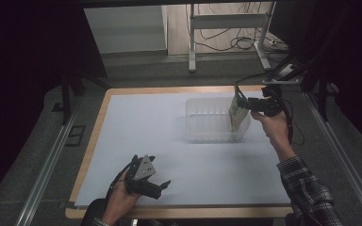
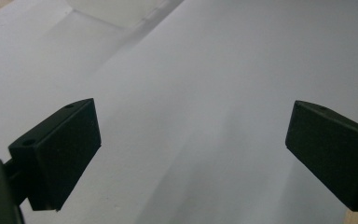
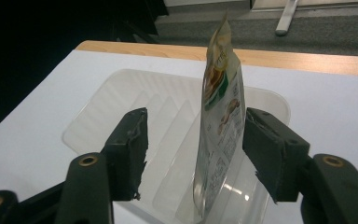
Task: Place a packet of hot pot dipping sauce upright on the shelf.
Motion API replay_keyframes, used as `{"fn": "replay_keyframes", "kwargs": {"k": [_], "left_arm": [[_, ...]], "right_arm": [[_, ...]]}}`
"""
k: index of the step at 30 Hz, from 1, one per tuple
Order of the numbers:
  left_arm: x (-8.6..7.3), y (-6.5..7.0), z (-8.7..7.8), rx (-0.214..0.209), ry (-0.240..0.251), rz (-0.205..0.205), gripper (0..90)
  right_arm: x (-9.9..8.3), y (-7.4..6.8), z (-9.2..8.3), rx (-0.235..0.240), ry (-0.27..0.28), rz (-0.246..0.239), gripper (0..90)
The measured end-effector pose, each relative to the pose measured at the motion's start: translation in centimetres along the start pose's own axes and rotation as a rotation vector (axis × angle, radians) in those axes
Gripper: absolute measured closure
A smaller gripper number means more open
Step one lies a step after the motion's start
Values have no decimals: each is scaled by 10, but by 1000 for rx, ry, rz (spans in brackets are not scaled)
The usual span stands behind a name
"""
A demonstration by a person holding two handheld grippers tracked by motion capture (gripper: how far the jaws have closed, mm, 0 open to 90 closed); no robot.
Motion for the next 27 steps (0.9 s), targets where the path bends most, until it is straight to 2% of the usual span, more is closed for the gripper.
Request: {"fn": "replay_keyframes", "kwargs": {"k": [15,21,27], "left_arm": [[1,0,-1,-3,10,-10,29],[1,0,0,-7,8,-6,29],[1,1,0,-7,8,-3,29]], "right_arm": [[-5,-3,-8,14,-2,-22,348],[-10,-5,-12,9,-13,-56,321],[-14,-7,-13,19,-26,-69,283]]}}
Point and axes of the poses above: each handheld gripper's, and its own axes: z roughly forward along the jaws, x roughly out of its top, y roughly to its right, the point moved 9 cm from there along z, roughly forward along the jaws, and after that the axes turned 12 degrees about y, right-handed, at the moved point
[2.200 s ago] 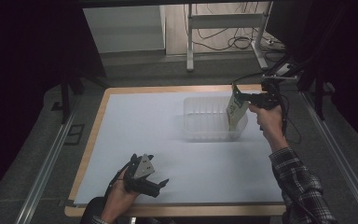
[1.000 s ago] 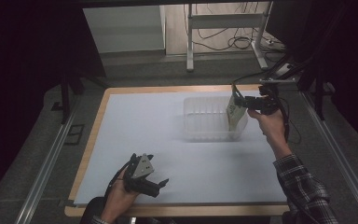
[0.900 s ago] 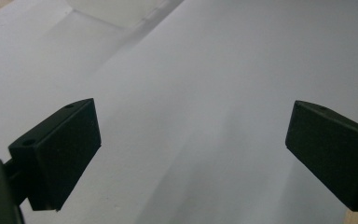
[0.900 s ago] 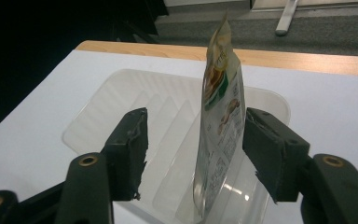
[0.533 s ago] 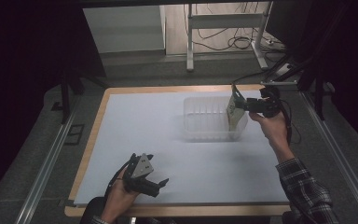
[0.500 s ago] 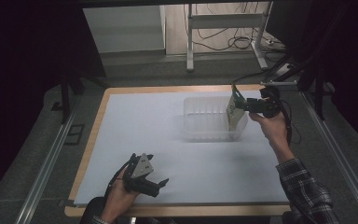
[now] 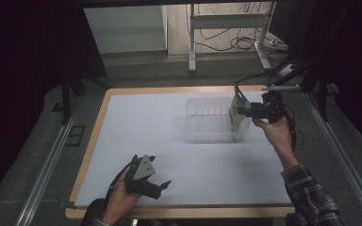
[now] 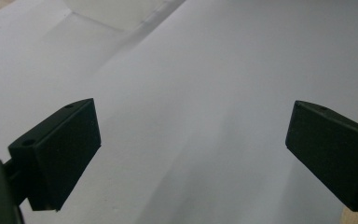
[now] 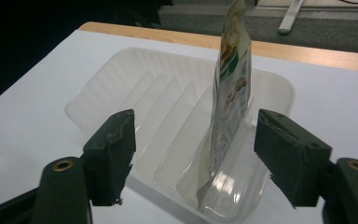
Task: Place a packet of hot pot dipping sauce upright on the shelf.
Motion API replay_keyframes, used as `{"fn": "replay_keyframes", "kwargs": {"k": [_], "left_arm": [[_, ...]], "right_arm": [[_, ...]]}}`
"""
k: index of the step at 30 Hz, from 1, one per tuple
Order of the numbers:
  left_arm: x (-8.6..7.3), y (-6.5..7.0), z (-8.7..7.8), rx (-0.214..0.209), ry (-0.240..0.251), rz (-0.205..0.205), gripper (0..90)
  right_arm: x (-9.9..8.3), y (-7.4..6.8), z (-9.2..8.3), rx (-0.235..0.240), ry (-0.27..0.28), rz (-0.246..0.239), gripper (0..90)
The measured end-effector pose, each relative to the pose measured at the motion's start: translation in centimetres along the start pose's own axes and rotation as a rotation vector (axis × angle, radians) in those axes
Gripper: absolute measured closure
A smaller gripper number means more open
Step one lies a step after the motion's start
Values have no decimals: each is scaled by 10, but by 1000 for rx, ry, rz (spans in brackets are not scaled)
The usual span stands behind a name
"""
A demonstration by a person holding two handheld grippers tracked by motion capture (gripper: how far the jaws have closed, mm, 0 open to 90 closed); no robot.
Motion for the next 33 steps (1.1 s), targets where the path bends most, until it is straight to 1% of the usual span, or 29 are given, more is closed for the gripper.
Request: {"fn": "replay_keyframes", "kwargs": {"k": [7,10,15,19,20,24,28,31,33], "left_arm": [[0,1,0,-2,-3,2,29],[-1,1,0,-2,-6,5,30],[-1,1,1,-2,-7,5,30],[-1,1,1,-2,-9,6,30],[-1,1,1,-2,-9,7,30],[-1,1,1,-1,-11,8,30],[-1,1,1,-2,-12,9,30],[-1,1,1,-2,-12,8,30],[-1,1,1,-2,-12,8,30]], "right_arm": [[-6,-1,-1,6,-9,-11,237],[-8,0,-2,-3,-9,-24,224],[-10,-2,-4,7,-2,-39,201],[-12,-3,-5,17,2,-45,182],[-13,-3,-5,26,6,-46,170],[-15,-4,-6,32,8,-50,153],[-20,-5,-7,41,4,-69,124],[-24,-7,-8,47,-3,-93,100],[-25,-8,-8,47,-6,-99,99]]}}
Point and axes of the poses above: each handheld gripper's, and its own axes: z roughly forward along the jaws, x roughly out of its top, y roughly to its right, the point moved 9 cm from there along z, roughly forward along the jaws, and after that the axes turned 12 degrees about y, right-handed, at the moved point
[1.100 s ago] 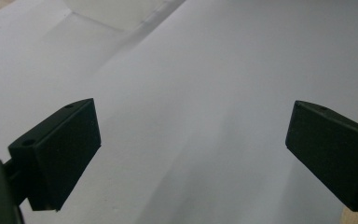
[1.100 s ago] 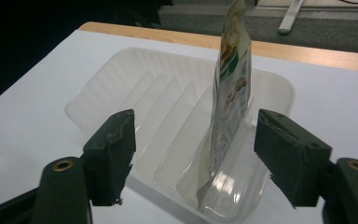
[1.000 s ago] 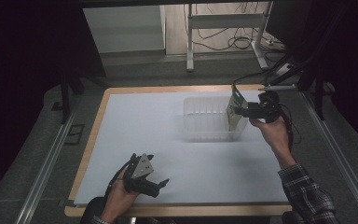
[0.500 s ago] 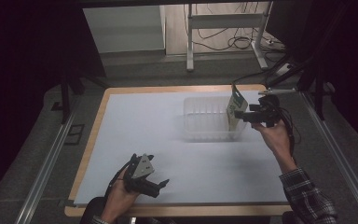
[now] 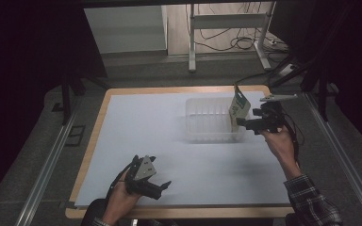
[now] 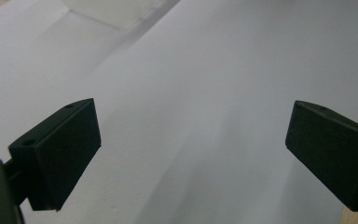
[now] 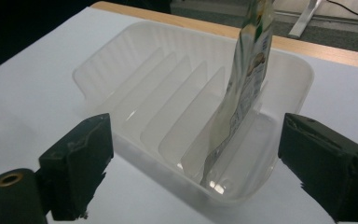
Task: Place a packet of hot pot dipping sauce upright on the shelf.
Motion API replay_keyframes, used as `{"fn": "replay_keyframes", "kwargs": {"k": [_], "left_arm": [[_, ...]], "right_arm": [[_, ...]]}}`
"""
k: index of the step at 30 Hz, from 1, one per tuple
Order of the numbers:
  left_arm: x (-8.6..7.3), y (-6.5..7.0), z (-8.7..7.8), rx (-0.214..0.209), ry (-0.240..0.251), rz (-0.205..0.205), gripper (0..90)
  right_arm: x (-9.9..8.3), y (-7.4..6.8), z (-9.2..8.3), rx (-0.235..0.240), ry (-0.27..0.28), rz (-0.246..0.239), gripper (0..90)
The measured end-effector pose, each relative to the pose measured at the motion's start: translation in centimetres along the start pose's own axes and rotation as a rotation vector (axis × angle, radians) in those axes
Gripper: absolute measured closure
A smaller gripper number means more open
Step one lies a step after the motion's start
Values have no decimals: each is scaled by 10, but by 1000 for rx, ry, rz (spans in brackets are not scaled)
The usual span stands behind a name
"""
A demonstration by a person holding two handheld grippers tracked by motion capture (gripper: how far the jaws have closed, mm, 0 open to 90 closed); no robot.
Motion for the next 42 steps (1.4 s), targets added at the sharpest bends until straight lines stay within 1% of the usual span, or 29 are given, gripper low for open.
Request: {"fn": "replay_keyframes", "kwargs": {"k": [2,9,15,20,24,34,36,38,41,42], "left_arm": [[0,0,0,0,-1,0,30],[0,0,0,-1,1,0,30],[0,1,0,-3,1,1,30],[0,1,0,-4,1,1,30],[0,1,0,-3,2,0,30],[0,1,0,-5,6,-3,29],[0,1,1,-4,10,-4,29],[0,1,0,-3,10,1,29],[0,1,0,-3,12,0,29],[1,1,0,-2,13,1,29]], "right_arm": [[-3,-2,0,3,-6,-13,90],[-11,-7,-1,15,-20,-35,68],[-17,-10,-2,32,-18,-41,46],[-24,-11,-5,35,-27,-48,21],[-28,-12,-9,37,-29,-49,6],[-34,-17,-19,32,-26,-80,0],[-36,-18,-21,35,-33,-92,0],[-39,-18,-23,32,-36,-89,0],[-41,-19,-26,37,-23,-80,0],[-43,-19,-28,38,-23,-85,0]]}}
Point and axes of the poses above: each handheld gripper's, and its own axes: z roughly forward along the jaws, x roughly out of its top, y roughly to its right, the point moved 9 cm from there along z, roughly forward along the jaws, and after that the axes turned 12 degrees about y, right-handed, at the moved point
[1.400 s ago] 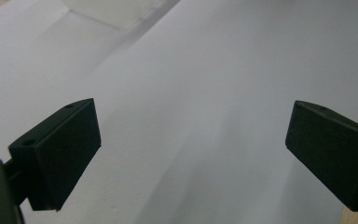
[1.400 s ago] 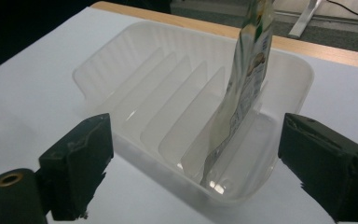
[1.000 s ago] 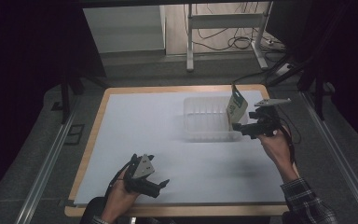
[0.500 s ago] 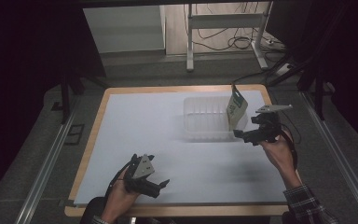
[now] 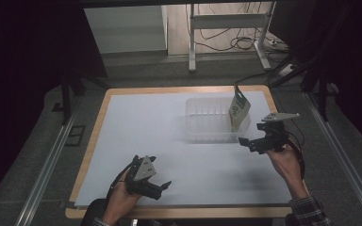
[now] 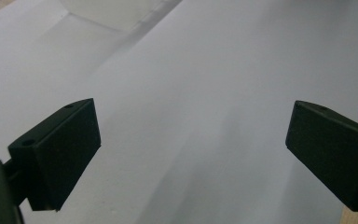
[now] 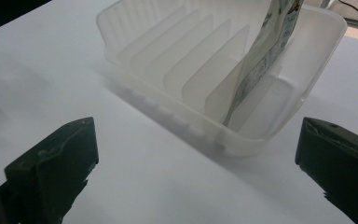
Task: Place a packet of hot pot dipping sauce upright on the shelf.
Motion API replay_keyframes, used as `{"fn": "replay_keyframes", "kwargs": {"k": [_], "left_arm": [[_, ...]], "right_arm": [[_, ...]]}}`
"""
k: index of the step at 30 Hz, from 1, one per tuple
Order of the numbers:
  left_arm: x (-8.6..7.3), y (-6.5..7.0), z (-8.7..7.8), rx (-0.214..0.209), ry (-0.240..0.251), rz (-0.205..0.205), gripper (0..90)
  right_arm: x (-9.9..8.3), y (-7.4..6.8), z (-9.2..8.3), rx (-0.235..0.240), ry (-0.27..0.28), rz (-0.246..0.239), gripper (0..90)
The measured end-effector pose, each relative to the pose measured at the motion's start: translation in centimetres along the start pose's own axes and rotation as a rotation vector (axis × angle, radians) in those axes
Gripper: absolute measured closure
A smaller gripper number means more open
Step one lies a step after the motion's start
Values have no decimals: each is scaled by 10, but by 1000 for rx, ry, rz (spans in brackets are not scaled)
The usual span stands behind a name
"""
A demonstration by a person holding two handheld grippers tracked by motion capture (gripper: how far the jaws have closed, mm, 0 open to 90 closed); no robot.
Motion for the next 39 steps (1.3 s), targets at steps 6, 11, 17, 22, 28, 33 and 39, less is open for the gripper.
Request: {"fn": "replay_keyframes", "kwargs": {"k": [6,11,17,22,28,33,39], "left_arm": [[0,-1,-1,-1,3,-6,29],[0,1,0,-9,2,-8,27],[-1,0,1,-9,1,-3,23],[-1,-2,0,1,10,6,17],[-1,-4,-1,4,14,1,13],[-2,-3,0,3,12,3,12],[-2,-3,0,3,12,4,11]], "right_arm": [[-3,-2,-6,-3,10,-7,0],[-7,-3,-9,-2,27,-27,0],[-11,-9,-8,23,34,-45,0],[-15,-17,-8,54,44,-35,0],[-20,-24,-5,78,46,-28,0],[-26,-28,-2,87,42,-25,0],[-34,-36,3,108,27,-30,0]]}}
Point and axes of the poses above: each handheld gripper's, and its own axes: z roughly forward along the jaws, x roughly out of its top, y roughly to its right, the point moved 9 cm from there along z, roughly forward along the jaws, and after that the axes turned 12 degrees about y, right-handed, at the moved point
